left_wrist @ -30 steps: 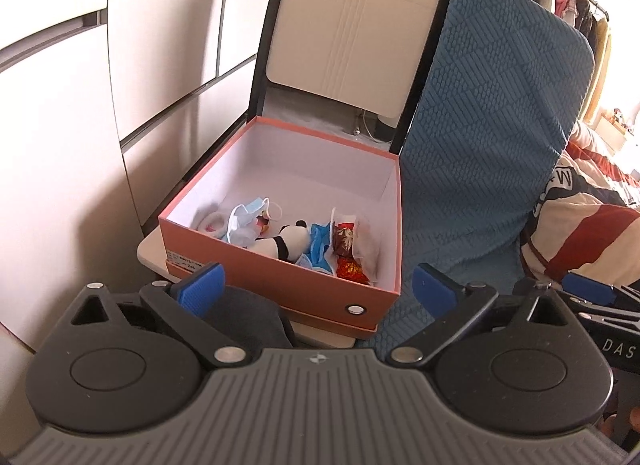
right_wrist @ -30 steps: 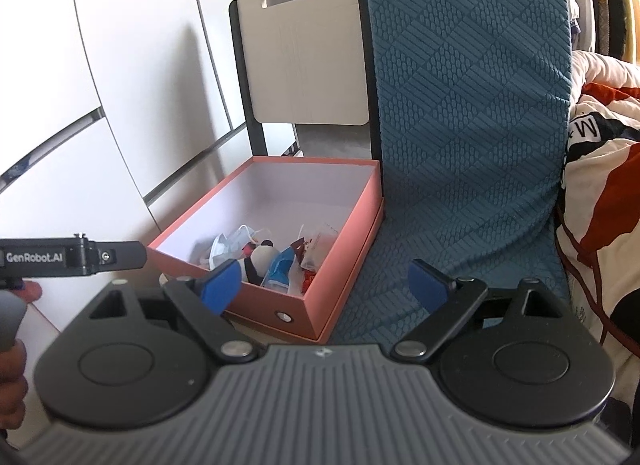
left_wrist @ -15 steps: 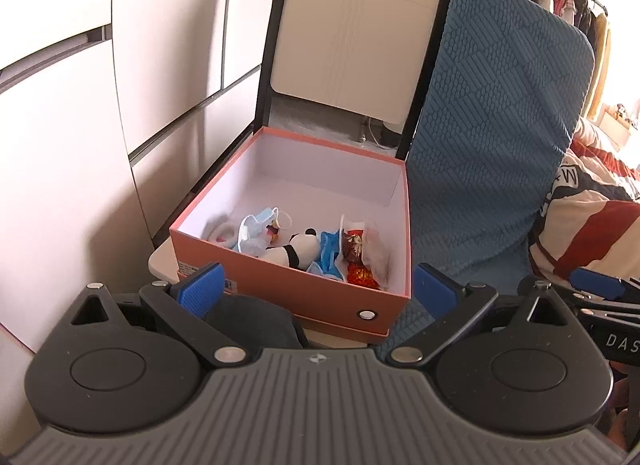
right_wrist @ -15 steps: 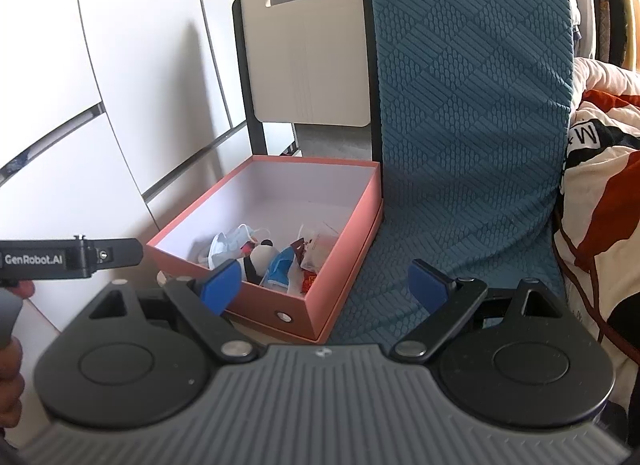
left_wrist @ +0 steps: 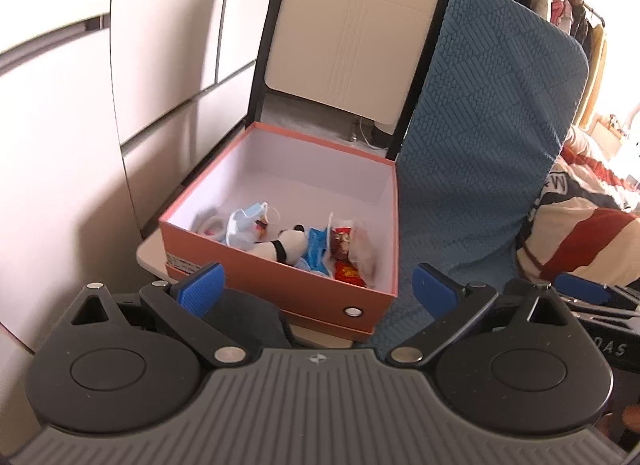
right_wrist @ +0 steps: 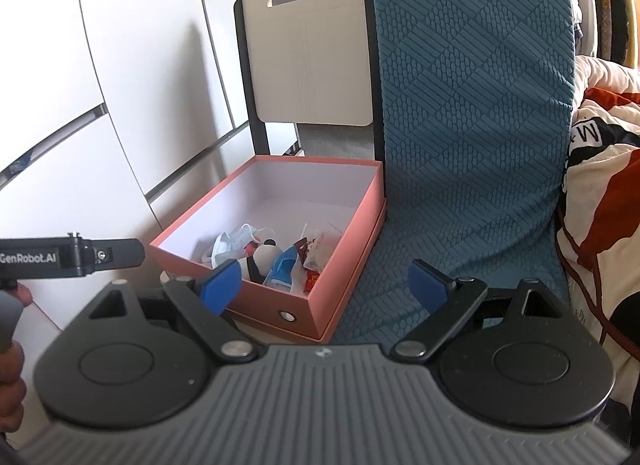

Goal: Organize soft objects

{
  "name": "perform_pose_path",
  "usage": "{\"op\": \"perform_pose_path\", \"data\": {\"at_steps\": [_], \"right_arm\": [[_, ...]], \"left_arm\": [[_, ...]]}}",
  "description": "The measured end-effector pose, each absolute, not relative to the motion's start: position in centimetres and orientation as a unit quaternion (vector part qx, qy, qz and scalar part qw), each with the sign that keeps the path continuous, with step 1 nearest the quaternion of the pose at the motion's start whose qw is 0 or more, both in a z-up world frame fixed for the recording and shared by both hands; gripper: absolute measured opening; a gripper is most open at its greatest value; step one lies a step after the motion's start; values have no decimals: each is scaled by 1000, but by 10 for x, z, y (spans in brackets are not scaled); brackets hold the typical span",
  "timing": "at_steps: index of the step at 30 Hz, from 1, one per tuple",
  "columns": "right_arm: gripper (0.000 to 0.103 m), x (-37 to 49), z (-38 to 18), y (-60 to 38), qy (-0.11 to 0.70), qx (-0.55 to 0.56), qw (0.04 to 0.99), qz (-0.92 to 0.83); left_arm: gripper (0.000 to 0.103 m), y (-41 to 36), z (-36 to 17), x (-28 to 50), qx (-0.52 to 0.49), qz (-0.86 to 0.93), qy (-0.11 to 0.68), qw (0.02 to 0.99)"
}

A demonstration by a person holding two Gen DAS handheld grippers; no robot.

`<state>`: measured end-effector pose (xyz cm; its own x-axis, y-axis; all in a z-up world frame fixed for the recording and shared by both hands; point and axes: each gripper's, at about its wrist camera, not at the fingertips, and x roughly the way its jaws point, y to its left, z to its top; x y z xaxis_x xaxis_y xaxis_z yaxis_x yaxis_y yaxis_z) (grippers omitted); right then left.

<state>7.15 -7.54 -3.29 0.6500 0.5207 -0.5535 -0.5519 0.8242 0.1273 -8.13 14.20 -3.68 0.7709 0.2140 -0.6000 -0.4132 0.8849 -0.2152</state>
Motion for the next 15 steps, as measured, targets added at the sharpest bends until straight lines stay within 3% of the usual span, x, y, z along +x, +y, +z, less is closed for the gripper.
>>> {"op": "perform_pose_path", "data": {"at_steps": [15], "right_arm": [[92,70,-34,-74,295,-27,909,293]], "left_arm": [[102,140,-37,-82,-164,175,292,926]]}}
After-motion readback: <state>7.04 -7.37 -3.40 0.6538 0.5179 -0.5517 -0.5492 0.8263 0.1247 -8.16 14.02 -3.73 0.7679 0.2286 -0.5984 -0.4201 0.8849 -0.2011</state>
